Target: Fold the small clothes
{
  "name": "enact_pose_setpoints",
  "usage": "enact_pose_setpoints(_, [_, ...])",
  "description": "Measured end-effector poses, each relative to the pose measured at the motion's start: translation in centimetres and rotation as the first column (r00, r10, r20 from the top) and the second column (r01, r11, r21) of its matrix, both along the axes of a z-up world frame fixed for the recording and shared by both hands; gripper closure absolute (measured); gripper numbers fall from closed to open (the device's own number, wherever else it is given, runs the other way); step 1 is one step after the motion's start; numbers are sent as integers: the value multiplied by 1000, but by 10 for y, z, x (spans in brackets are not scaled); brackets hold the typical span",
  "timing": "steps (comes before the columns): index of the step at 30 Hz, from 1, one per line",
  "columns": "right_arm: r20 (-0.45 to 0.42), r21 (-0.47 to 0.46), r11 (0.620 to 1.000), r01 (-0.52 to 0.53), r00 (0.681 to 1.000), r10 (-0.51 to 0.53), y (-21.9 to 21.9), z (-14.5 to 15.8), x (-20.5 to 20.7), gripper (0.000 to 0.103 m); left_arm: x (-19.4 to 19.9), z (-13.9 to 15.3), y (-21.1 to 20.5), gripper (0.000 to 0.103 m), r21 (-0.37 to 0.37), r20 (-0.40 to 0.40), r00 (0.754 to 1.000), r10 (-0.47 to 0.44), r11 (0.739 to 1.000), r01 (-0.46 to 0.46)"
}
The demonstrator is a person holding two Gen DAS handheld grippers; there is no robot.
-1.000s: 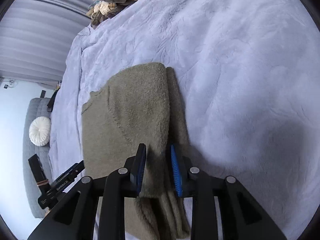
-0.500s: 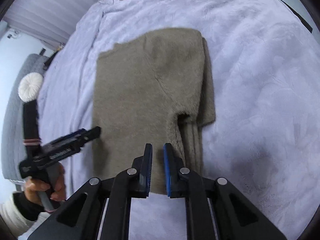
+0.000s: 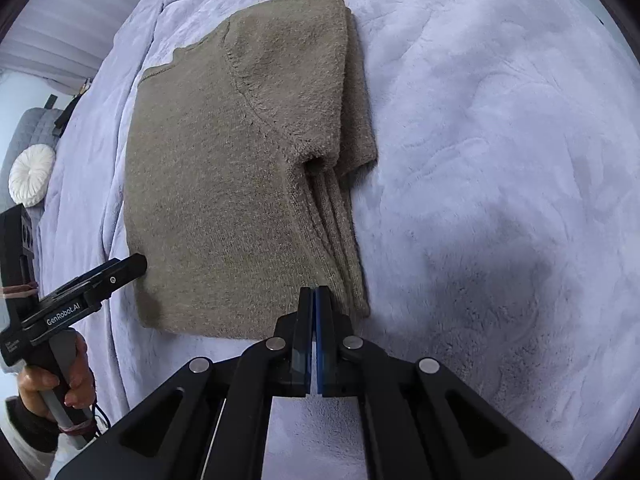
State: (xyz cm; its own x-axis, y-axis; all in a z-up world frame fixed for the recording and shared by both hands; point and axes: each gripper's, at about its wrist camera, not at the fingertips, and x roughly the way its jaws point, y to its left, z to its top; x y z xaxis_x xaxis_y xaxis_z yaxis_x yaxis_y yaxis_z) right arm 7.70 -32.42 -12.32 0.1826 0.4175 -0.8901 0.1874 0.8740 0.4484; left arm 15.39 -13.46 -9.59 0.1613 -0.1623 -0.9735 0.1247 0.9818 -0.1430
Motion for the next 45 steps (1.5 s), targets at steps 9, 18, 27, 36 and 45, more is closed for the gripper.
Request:
enact_pose_setpoints(9, [-34, 112, 989, 95, 995, -92, -19, 6, -5, 97, -5, 11, 9, 14, 25, 4, 1000, -10, 1000, 10])
enact_pose_setpoints(18, [-33, 132, 986, 106, 994, -102, -12, 11, -15, 71, -3, 18, 7, 14, 55, -4, 1000, -16, 998, 16])
enact_pose_setpoints(27, [-35, 170, 980, 100, 995, -95, -8, 10, -17, 54, 5, 26, 13, 0, 22, 23, 1000, -13, 1000, 12])
enact_pose_setpoints(36, [48, 173, 965, 195, 977, -206, -39, 28, 3, 46, 8, 14, 4, 0, 42, 2, 1000, -14, 999, 14])
enact_pose_setpoints(45, [-5, 147, 964, 220, 975, -222, -51, 0, 68, 94, 16, 14, -12, 0, 55, 22, 1000, -6, 998, 5])
